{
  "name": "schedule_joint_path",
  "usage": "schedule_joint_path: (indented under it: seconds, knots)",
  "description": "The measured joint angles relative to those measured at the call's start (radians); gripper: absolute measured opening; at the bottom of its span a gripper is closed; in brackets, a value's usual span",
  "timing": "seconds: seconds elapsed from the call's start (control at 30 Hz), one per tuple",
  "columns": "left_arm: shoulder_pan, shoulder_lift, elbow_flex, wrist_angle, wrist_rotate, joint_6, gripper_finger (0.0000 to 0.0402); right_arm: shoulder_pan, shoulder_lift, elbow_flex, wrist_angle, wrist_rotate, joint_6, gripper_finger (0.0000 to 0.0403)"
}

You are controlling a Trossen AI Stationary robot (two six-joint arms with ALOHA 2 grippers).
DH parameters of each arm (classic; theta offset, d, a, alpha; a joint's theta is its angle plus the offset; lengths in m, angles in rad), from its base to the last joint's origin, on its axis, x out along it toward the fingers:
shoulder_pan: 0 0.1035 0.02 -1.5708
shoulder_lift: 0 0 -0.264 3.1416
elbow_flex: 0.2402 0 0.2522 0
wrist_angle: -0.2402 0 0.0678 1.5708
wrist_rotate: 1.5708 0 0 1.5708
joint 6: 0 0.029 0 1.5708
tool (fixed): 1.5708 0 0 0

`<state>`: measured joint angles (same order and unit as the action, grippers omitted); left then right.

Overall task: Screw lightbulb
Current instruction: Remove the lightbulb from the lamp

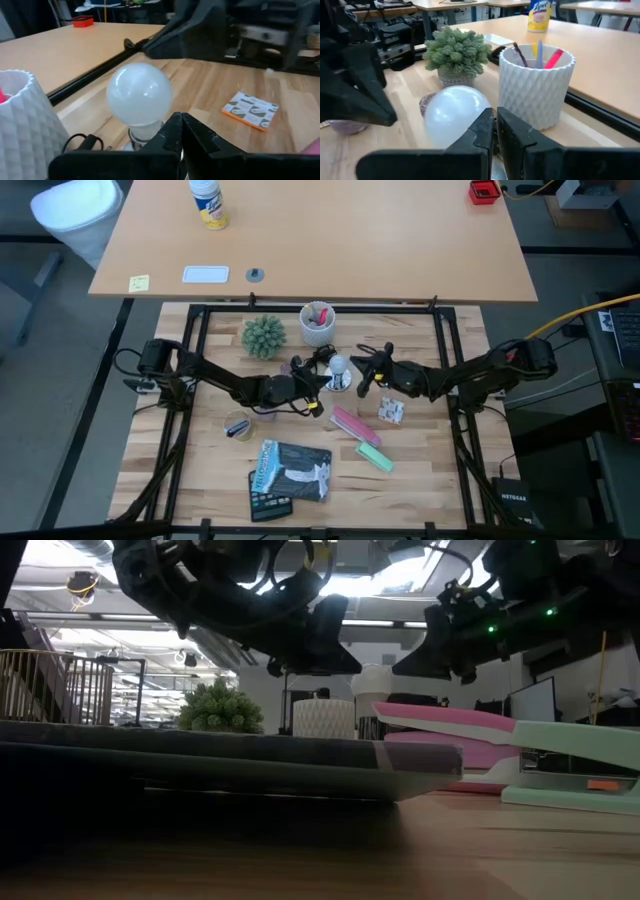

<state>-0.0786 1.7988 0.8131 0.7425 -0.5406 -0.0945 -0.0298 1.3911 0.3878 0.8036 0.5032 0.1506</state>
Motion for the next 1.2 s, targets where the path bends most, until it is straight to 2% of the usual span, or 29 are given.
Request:
schedule_joint_path:
  seconds: [0.17, 0.93, 1.2]
  knots:
    - [0.024, 0.000, 0.000, 0.017, 0.006, 0.013, 0.0000, -0.039, 0.000, 0.000, -0.002, -0.080, 0.026, 0.0028]
    - [0.129, 0.000, 0.000, 0.008, 0.009, 0.016, 0.0000, -0.034, 0.000, 0.000, -0.021, -0.321, 0.104, 0.0028]
    - [0.141, -0.008, 0.000, 0.016, 0.006, 0.078, 0.0000, -0.035, -0.012, 0.000, 0.034, -0.324, 0.098, 0.0028]
